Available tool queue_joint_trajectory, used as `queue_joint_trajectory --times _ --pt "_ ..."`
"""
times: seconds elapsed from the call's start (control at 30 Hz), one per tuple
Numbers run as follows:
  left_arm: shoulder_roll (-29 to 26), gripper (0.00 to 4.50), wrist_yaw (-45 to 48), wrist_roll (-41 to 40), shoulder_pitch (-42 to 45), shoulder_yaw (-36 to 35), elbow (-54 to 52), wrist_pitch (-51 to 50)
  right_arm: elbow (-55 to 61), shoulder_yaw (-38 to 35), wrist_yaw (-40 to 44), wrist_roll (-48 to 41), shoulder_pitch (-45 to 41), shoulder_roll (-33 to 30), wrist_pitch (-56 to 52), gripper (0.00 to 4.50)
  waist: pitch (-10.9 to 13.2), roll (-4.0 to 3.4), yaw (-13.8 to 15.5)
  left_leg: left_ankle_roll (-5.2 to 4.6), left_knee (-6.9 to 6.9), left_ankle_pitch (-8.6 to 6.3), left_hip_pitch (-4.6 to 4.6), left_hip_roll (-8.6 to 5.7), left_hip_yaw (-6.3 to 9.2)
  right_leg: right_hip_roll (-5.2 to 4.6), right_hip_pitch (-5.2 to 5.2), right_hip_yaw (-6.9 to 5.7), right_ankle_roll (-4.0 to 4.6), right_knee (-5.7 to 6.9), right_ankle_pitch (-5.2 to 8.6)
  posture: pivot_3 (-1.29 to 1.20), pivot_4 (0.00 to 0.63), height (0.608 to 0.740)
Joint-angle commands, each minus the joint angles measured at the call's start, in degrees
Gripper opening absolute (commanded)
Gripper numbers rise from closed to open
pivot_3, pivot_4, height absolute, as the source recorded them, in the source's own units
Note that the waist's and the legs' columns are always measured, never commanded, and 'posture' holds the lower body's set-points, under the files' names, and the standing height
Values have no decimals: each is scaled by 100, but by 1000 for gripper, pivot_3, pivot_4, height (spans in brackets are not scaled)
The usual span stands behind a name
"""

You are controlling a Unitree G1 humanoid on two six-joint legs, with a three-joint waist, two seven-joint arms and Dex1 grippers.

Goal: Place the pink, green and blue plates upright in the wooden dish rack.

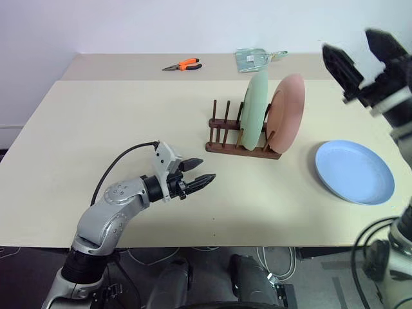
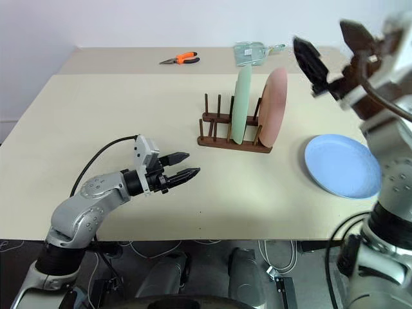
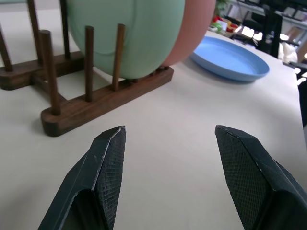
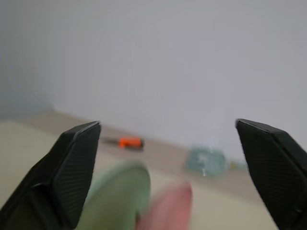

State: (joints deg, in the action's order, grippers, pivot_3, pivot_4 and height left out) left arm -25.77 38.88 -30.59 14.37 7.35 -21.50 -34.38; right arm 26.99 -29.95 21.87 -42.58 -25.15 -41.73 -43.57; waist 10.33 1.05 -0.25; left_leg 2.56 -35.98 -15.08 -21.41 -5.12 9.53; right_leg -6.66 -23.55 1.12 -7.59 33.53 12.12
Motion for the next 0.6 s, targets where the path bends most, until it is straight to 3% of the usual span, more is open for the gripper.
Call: queue_joint_trajectory --times 0.03,0.2,0.4,0.5,0.6 --pt "-3 3041 152 85 127 54 -13 155 106 -230 515 593 1178 -345 360 4427 0 1 12 -2 0 -1 0 0 -1 0 1 0 0 -2 0 0 150 740" --pt "-139 3041 448 224 155 218 45 211 -211 538 779 2098 2955 -869 989 4427 -2 -15 95 -8 -6 -5 0 -5 -15 -7 2 6 -2 -8 0 0 150 740" --pt "-76 3041 505 355 203 315 64 266 -1122 1570 200 3258 2980 -714 1087 4427 -2 -16 95 -7 -12 -5 4 5 -29 -9 4 4 3 -9 -2 0 150 740" --pt "-52 3041 489 374 178 304 19 249 -1426 1850 61 3544 2838 -606 977 3208 -2 -16 100 -8 -8 -6 1 4 -27 -10 3 3 4 -15 -3 0 150 740" --pt "-57 3041 469 401 127 283 -28 236 -1529 1830 -6 3575 2646 -472 825 1672 -2 -13 102 -9 -9 -7 0 3 -26 -11 4 3 3 -18 -3 0 150 740"
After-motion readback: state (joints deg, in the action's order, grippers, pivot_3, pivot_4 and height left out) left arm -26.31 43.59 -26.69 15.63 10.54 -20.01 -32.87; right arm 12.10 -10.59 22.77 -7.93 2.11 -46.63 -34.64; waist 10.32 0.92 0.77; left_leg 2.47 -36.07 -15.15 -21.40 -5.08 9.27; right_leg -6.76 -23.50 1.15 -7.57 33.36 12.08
